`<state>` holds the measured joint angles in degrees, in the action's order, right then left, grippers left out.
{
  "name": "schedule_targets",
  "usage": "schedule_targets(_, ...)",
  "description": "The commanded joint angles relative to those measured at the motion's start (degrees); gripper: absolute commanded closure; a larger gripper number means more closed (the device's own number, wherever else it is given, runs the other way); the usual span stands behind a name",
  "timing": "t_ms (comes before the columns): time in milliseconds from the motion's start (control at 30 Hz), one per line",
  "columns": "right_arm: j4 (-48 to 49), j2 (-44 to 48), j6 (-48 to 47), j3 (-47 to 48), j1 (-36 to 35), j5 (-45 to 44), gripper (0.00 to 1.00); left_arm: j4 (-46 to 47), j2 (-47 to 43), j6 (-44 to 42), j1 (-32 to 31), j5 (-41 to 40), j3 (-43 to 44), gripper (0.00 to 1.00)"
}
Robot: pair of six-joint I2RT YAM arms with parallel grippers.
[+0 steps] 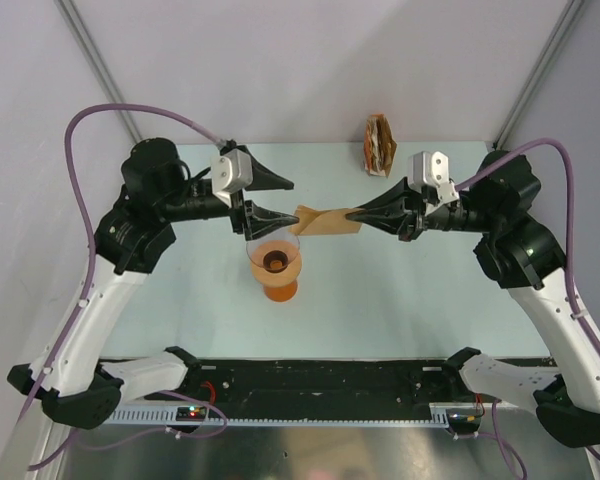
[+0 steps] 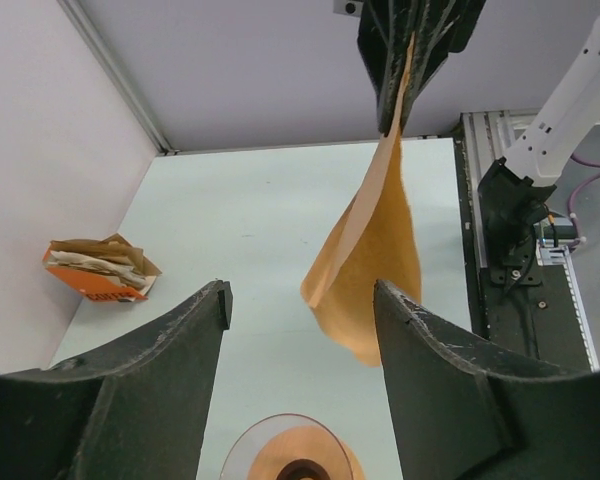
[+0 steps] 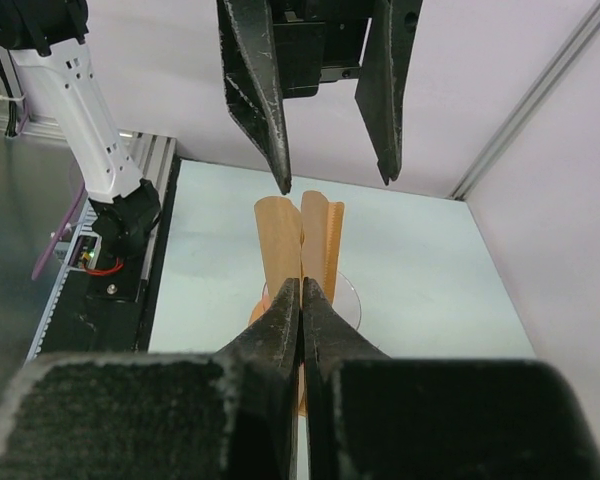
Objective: Place the coffee filter in the dripper
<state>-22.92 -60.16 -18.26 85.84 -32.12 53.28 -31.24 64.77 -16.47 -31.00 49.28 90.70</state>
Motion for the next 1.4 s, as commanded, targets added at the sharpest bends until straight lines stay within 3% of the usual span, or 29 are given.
schedule_targets(0,-0.4,-0.6,-0.2,1.8,-0.8,0.6,1.00,0.8,-0.1,-0.3,-2.0,0.2,-0.5,0.35)
schedule_targets(133,-1.0,-1.1,-0.1,2.2,-1.7,0.8,1.00,0.5,0.4,-4.7,-5.1,-3.6,-0.9,0.39)
schedule_targets(467,-2.5,-3.4,1.5,3.3,-3.1,2.7,1.00,-1.4,1.2,-15.8,-11.5,-8.1,-3.2,0.62)
schedule_targets(533,-2.5,-3.8,1.5,3.4,-3.0,2.7,1.00,-1.5,1.4,-16.3,-12.2,-7.8,-3.5,0.70)
schedule_targets(600,-2.3,-4.3,1.6,3.6,-2.9,2.6,1.00,-1.5,1.7,-15.7,-12.3,-7.7,-3.3,0.90)
schedule_targets(633,-2.2,-4.5,1.6,3.7,-2.6,2.3,0.99,-1.5,1.8,-14.7,-12.4,-8.1,-3.2,0.95)
schedule_targets(667,-2.2,-4.7,1.6,3.9,-2.2,1.9,0.96,-1.5,2.3,-13.5,-12.4,-8.8,-2.7,0.98)
schedule_targets(733,-1.6,-4.7,2.2,4.0,-0.7,0.3,0.75,-1.4,3.8,-7.5,-11.7,-10.7,-0.4,0.99)
schedule_targets(800,-0.4,-4.3,3.7,3.5,2.1,-1.5,0.50,-0.2,6.1,2.0,-9.9,-12.5,3.2,1.00)
schedule_targets(900,0.7,-2.8,2.1,0.9,4.9,-7.0,0.26,3.8,9.3,20.5,-6.3,-13.5,7.6,1.00)
schedule_targets(1133,2.2,0.4,-9.8,-5.3,5.4,-19.0,0.06,10.5,12.7,43.0,-1.2,-12.3,9.4,1.00)
schedule_targets(1367,10.1,-1.4,-18.2,-7.6,-1.3,-32.3,0.01,11.9,14.1,47.8,-0.2,-9.9,9.5,1.00)
